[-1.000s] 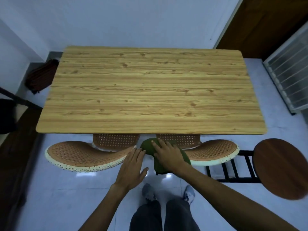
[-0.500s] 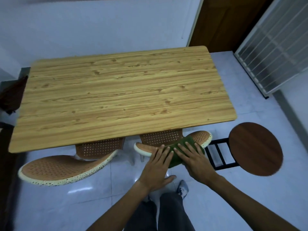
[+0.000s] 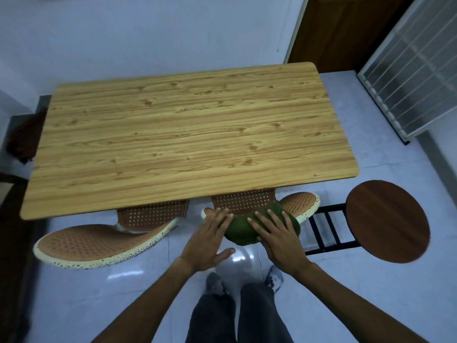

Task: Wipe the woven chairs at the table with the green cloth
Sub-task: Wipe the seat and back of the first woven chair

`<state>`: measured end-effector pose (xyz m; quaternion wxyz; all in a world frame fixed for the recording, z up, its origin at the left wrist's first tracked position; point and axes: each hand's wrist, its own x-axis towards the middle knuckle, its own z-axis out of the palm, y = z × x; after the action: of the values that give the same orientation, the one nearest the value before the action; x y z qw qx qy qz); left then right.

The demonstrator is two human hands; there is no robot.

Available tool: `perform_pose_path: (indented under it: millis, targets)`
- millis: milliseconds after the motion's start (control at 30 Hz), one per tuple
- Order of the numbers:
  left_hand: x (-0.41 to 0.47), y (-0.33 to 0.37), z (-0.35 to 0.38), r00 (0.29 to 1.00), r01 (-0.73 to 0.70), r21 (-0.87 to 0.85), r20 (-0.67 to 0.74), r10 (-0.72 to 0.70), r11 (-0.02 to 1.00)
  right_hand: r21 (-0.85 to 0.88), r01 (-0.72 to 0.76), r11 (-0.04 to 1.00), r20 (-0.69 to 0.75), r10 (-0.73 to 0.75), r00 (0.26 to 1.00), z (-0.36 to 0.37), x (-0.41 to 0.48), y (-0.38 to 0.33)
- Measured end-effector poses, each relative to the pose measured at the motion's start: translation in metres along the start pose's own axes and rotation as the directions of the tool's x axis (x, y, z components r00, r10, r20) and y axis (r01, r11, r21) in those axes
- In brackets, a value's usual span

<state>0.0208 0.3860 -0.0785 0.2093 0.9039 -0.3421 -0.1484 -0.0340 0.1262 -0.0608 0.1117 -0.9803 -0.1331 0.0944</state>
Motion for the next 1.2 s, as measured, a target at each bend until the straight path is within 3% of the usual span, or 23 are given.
perform_pose_path:
  millis: [100,233,400,500,667,933,1000,1067,1200]
  targets:
    - [-0.021,-0.039,0.005,0.986,0.162,-0.081,0.059,-0.158,0.983,0.000,-0.029,1.000,-0.056,0.029,0.998,0.007,0.003,-0.014]
    - [-0.034,-0.060,0.009,0.991,0.117,0.045,0.059,-0.120,0.992,0.007,-0.130,0.991,-0.064,0.130,0.989,0.013,0.022,-0.049]
    - [-0.026,-0.047,-0.001,0.987,0.155,-0.031,0.035,-0.154,0.987,0.008,-0.197,0.980,-0.071,0.197,0.978,0.014,0.041,-0.083]
    - [-0.030,-0.044,-0.009,0.975,0.222,-0.038,-0.021,-0.223,0.974,0.003,-0.251,0.968,-0.004,0.251,0.968,0.013,0.051,-0.099]
    - [-0.036,-0.042,-0.028,0.974,0.194,0.011,-0.125,-0.191,0.981,-0.033,-0.198,0.980,0.152,0.201,0.968,0.015,0.091,-0.124]
    - [-0.059,-0.039,-0.044,0.973,0.201,0.097,-0.134,-0.187,0.975,-0.144,-0.089,0.986,0.358,0.136,0.924,0.002,0.159,-0.155]
    - [-0.061,-0.034,-0.048,0.975,0.194,0.106,-0.131,-0.179,0.975,-0.102,-0.062,0.993,0.296,0.090,0.951,0.006,0.145,-0.146]
    - [-0.058,-0.028,-0.048,0.976,0.188,0.091,-0.125,-0.176,0.978,-0.007,-0.012,1.000,0.146,0.013,0.989,0.010,0.116,-0.126]
    - [-0.040,-0.003,-0.040,0.988,0.133,0.079,-0.089,-0.126,0.988,0.070,0.048,0.996,-0.074,-0.043,0.996,0.007,0.034,-0.067]
